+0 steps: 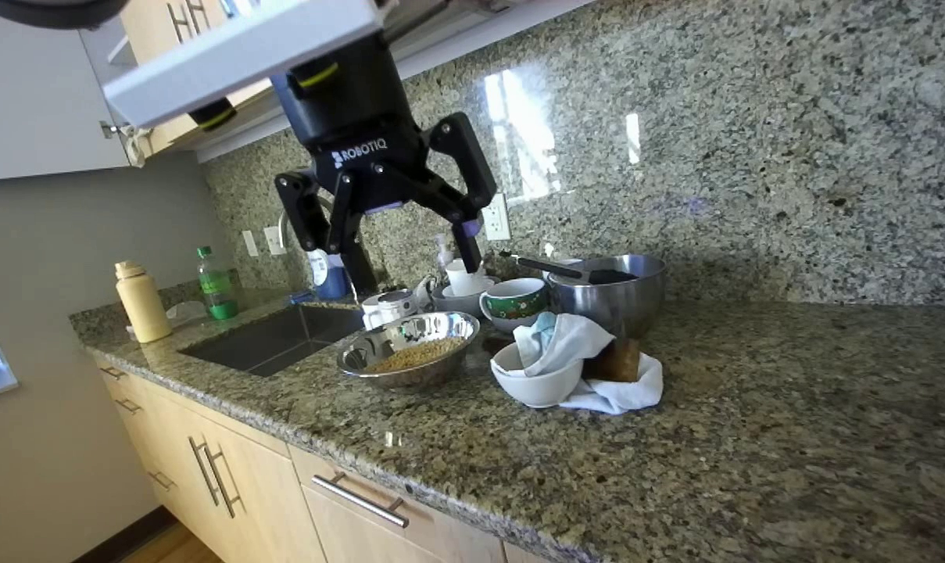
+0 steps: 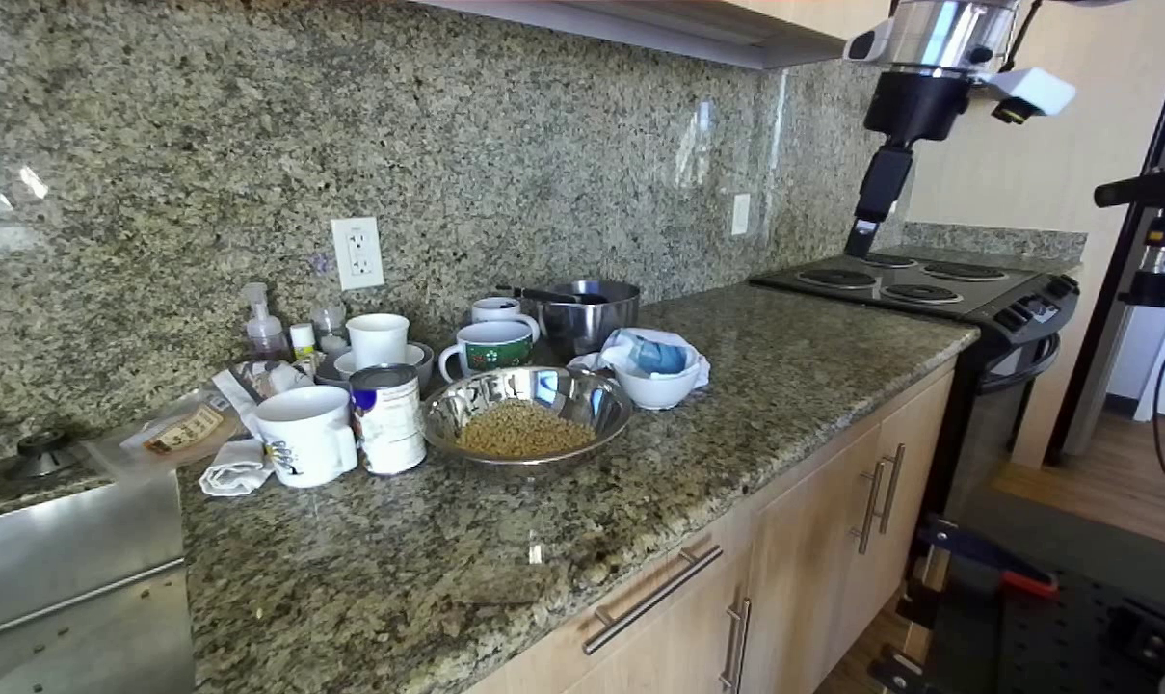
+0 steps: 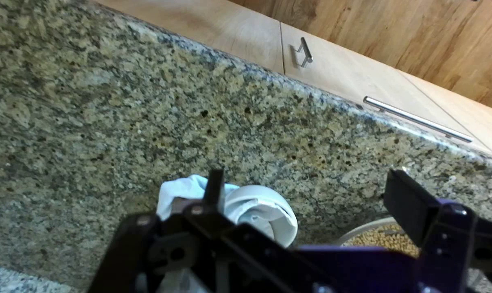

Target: Use the black/silver object to stir the contents of the silver bowl

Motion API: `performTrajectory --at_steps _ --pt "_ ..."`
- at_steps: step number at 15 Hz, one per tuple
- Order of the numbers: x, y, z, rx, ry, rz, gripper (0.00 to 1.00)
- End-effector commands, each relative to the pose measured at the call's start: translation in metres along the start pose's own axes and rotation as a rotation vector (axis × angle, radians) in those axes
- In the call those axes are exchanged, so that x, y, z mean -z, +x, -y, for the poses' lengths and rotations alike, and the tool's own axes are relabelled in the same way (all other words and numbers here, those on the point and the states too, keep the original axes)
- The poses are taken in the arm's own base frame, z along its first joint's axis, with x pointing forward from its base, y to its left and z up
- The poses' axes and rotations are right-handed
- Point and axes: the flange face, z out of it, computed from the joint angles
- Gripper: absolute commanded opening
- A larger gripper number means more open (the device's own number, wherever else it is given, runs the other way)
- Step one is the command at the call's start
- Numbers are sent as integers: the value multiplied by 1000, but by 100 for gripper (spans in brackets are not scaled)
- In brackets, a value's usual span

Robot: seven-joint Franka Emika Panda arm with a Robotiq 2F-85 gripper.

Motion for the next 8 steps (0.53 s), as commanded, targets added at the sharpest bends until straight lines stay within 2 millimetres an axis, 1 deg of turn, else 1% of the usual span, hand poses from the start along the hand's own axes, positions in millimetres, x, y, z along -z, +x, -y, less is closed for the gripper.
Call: performTrajectory --at_steps 1,5,8 --pt "-10 52 23 -16 9 -34 100" --pt "-32 101 44 -83 26 -73 100" --pt "-51 134 47 -207 30 -97 100"
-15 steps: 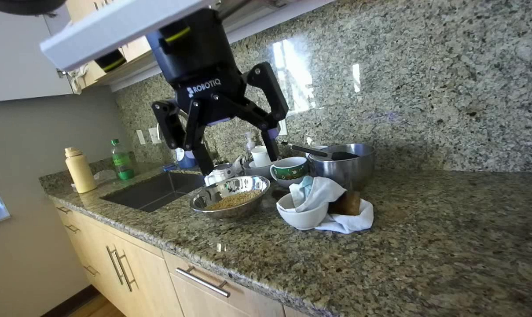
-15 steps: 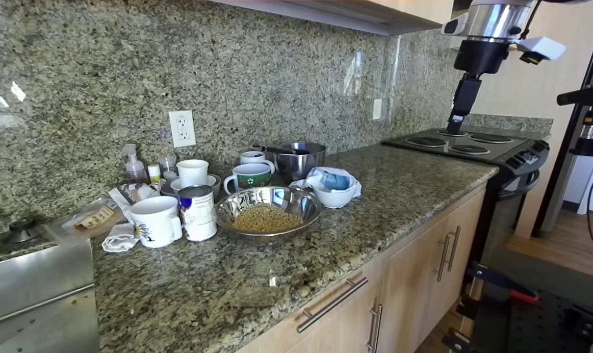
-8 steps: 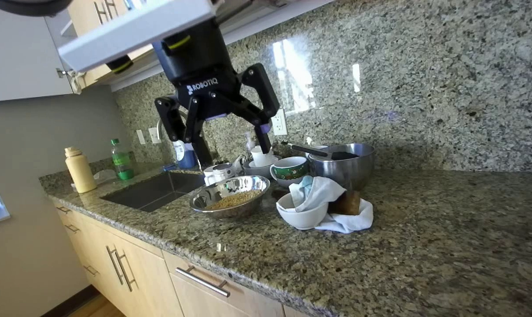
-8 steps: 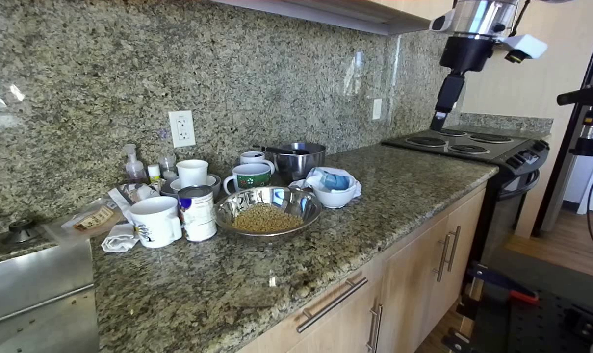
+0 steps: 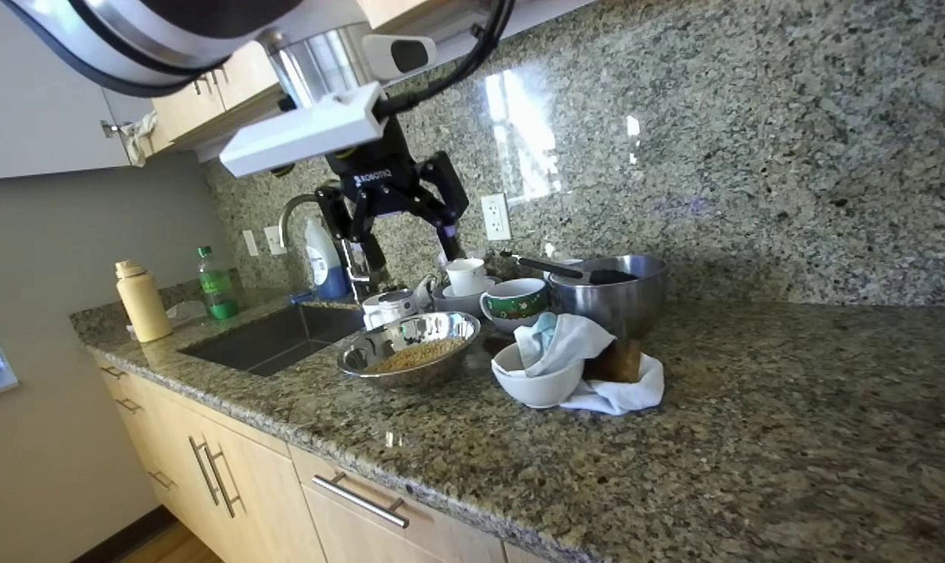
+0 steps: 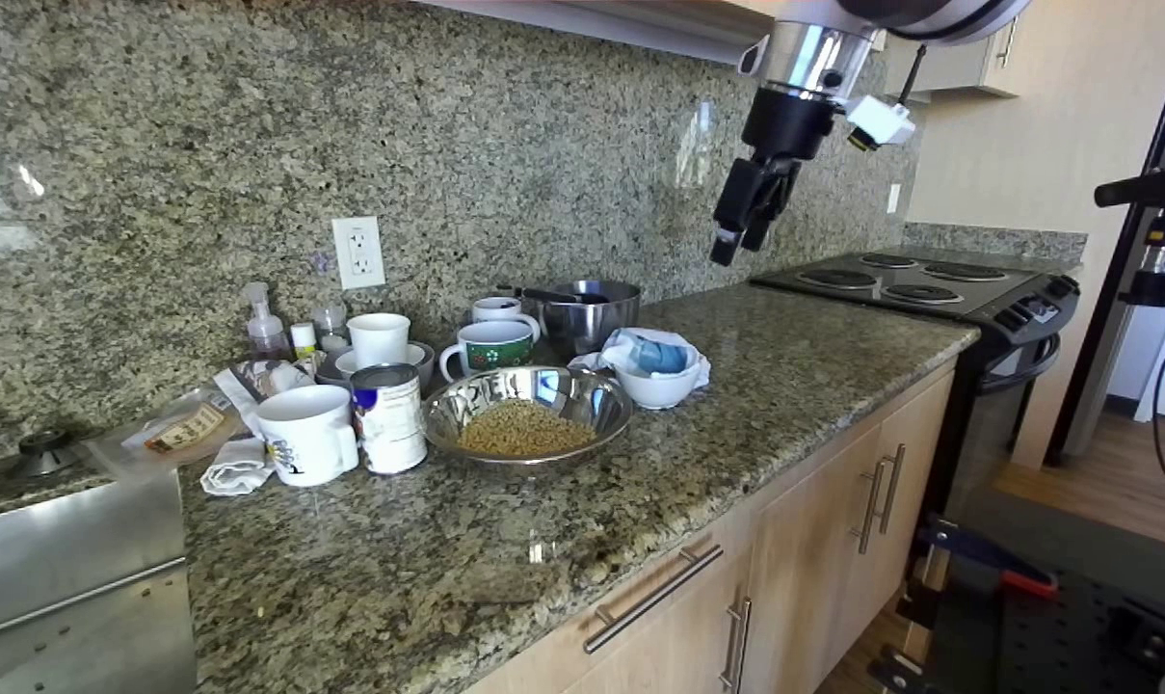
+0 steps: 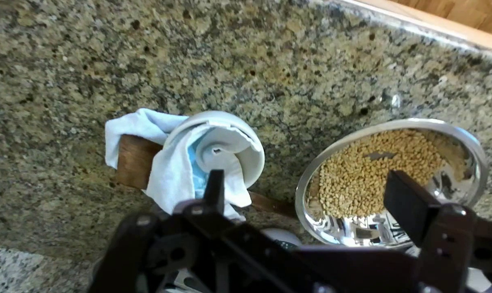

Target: Use the black/silver object to stir the contents of the silver bowl

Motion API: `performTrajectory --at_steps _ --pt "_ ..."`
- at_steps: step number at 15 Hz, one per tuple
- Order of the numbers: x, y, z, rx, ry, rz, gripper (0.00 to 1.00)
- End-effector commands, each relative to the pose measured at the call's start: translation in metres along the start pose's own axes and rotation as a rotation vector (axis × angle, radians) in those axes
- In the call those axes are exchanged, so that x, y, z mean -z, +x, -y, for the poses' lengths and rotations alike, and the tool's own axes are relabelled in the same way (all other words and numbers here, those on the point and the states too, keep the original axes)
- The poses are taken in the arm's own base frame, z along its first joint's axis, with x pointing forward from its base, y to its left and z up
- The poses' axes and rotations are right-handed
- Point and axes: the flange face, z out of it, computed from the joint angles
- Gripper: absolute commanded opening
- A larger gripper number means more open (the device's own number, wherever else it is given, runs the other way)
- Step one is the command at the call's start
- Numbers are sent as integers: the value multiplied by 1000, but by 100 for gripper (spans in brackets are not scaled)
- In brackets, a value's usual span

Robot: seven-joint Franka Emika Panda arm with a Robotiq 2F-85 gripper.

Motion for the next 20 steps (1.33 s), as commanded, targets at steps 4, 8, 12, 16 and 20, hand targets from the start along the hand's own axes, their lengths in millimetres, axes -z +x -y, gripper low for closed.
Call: performTrajectory --at_steps 4,8,12,16,20 --pt "-51 71 3 -295 36 -32 100" --pt "-75 111 0 -459 92 -69 100" --pt "-89 145 -8 -655 140 -135 100" --pt "-107 167 -10 -808 177 -193 100" --pt "-128 172 -11 -896 164 -201 100"
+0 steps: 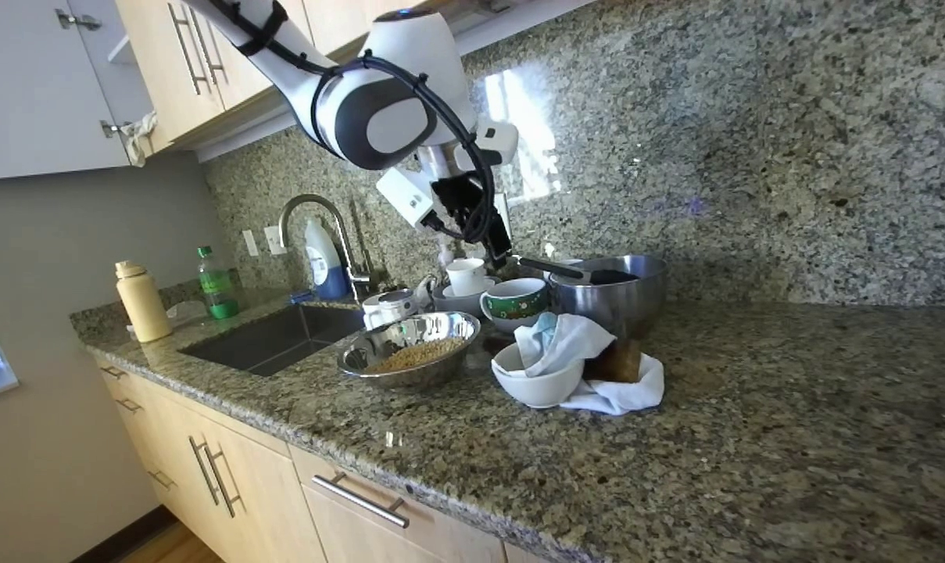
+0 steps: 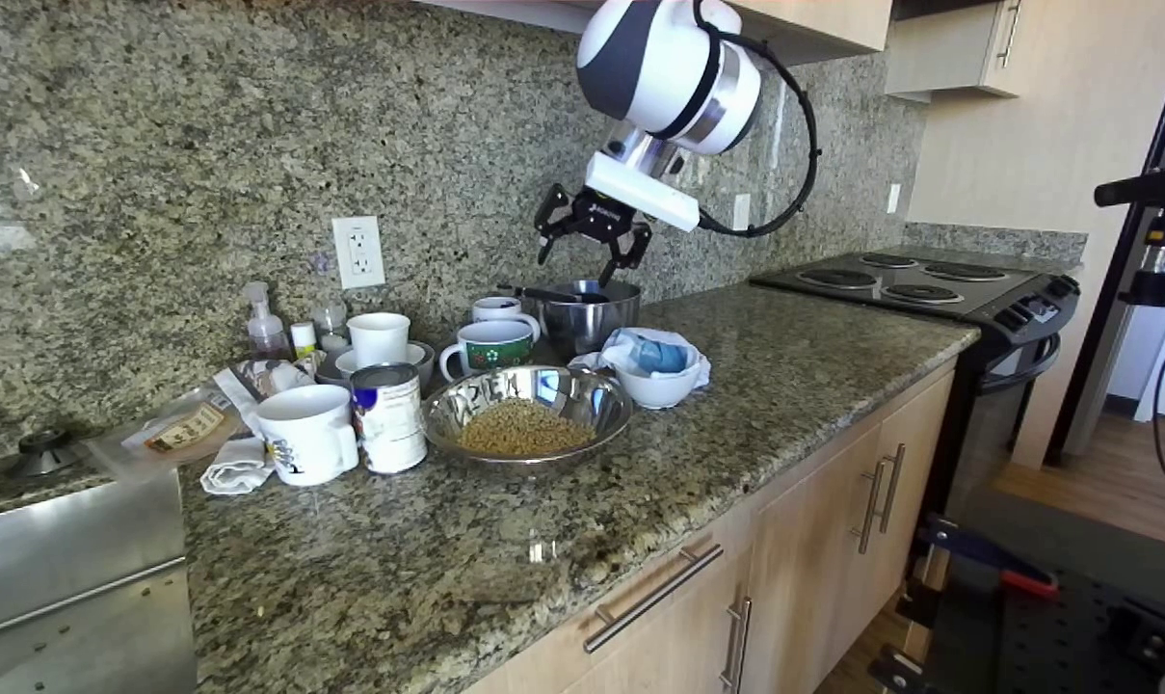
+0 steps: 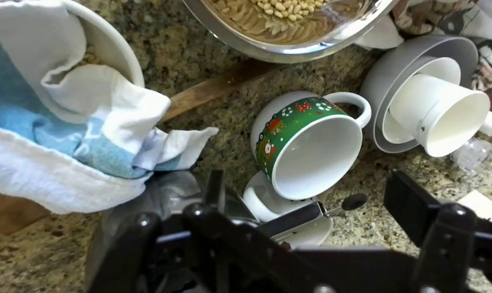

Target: Use the black/silver object to stir the contents of the silver bowl

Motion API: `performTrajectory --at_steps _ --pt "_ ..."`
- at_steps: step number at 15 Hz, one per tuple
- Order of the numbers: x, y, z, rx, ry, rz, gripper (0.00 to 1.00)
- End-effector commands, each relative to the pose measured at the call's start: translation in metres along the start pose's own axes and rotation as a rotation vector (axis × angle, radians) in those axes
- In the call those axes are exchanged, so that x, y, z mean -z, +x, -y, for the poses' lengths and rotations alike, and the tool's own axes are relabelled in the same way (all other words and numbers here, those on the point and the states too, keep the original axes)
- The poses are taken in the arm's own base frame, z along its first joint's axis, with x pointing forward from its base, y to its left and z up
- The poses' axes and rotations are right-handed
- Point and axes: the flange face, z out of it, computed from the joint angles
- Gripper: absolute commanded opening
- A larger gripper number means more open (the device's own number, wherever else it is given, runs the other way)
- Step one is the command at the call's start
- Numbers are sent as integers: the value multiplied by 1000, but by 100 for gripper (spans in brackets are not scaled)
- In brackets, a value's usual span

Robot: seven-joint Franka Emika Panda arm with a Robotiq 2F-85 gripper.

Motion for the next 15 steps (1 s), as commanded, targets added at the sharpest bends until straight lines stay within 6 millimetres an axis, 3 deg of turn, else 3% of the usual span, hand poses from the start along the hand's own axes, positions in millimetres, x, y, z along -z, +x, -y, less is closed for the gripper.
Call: performTrajectory --at_steps 1,3,4,5,10,15 --pt "-19 4 3 -93 -10 -42 100" --pt "-22 2 4 -51 -46 -11 100" --pt "-4 -12 7 80 -62 44 100" --pt "-24 -4 2 -4 -55 3 100" --pt "-14 -7 11 56 -61 26 100" --pt "-41 -9 18 -46 -13 41 100"
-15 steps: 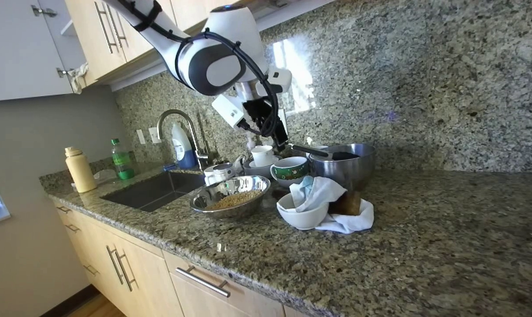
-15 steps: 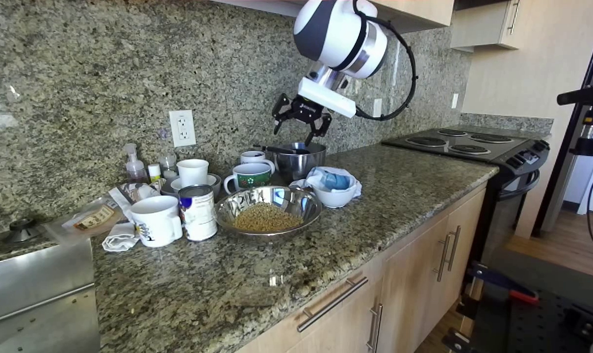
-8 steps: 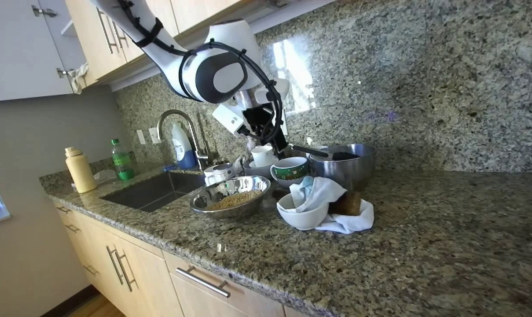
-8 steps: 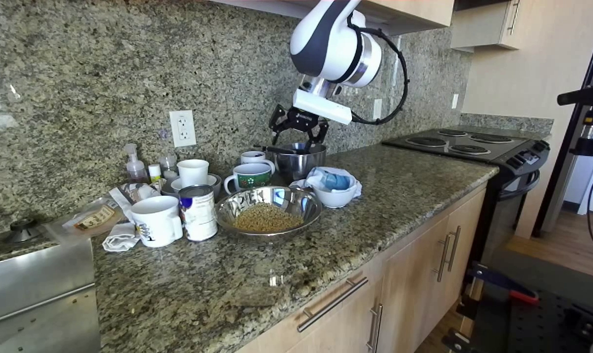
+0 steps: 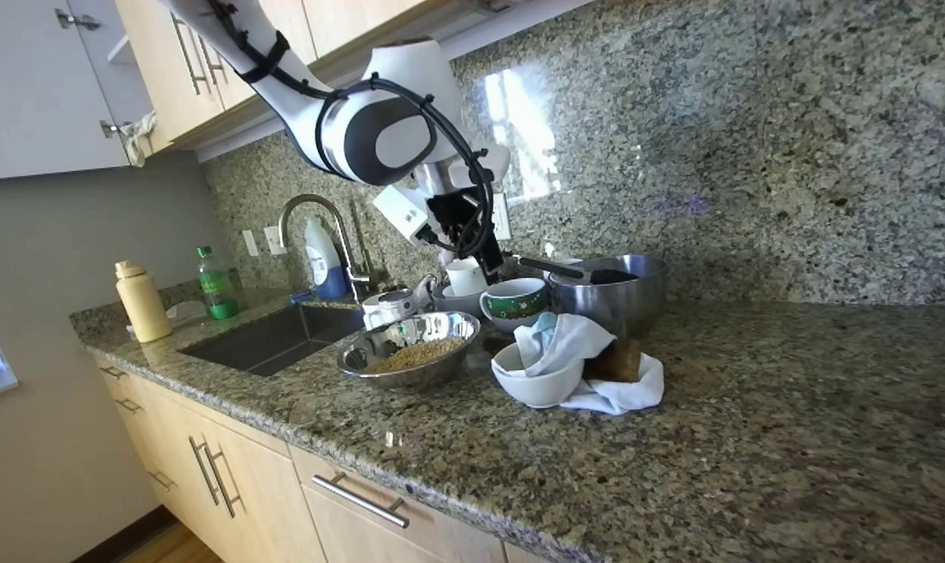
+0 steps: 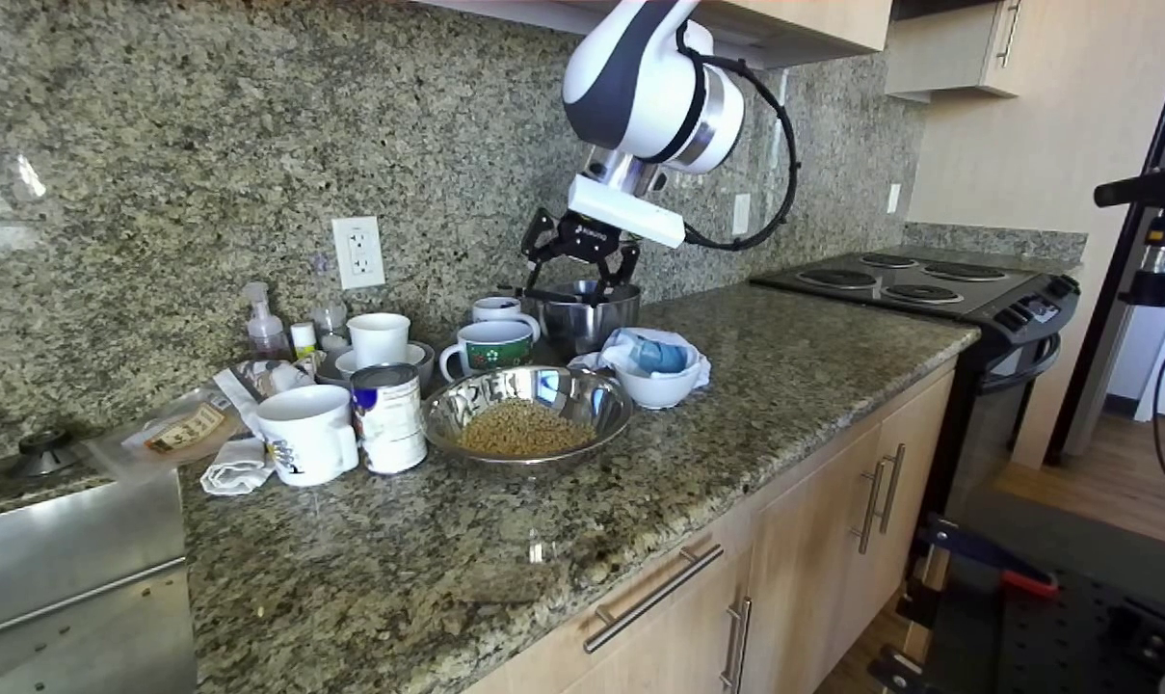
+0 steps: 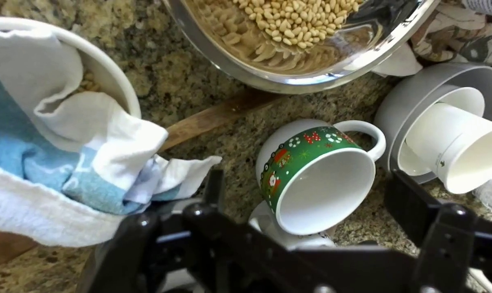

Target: Use the black/silver object to stir the contents of the silver bowl

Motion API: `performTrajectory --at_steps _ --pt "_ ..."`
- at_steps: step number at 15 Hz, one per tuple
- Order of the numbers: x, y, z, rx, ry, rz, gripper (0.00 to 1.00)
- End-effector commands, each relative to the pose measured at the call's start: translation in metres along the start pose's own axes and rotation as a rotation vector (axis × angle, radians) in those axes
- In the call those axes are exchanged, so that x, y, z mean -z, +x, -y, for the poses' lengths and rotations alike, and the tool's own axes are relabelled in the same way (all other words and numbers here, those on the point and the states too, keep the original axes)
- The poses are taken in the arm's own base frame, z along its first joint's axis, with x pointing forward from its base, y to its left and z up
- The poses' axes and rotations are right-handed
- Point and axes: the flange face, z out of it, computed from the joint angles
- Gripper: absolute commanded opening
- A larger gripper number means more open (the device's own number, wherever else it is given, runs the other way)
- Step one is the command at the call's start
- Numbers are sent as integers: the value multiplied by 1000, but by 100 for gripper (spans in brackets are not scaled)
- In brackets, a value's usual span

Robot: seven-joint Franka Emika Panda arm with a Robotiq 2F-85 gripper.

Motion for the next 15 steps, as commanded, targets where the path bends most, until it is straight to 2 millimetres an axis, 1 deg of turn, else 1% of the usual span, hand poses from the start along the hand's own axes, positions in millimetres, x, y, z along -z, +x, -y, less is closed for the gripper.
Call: performTrajectory --at_steps 1,4,6,15 --pt "-19 5 8 -93 40 -10 100" --pt "-30 8 10 -173 77 -21 100" --pt "-32 10 8 -250 103 -48 100" --pt "-33 15 7 -509 203 -151 100"
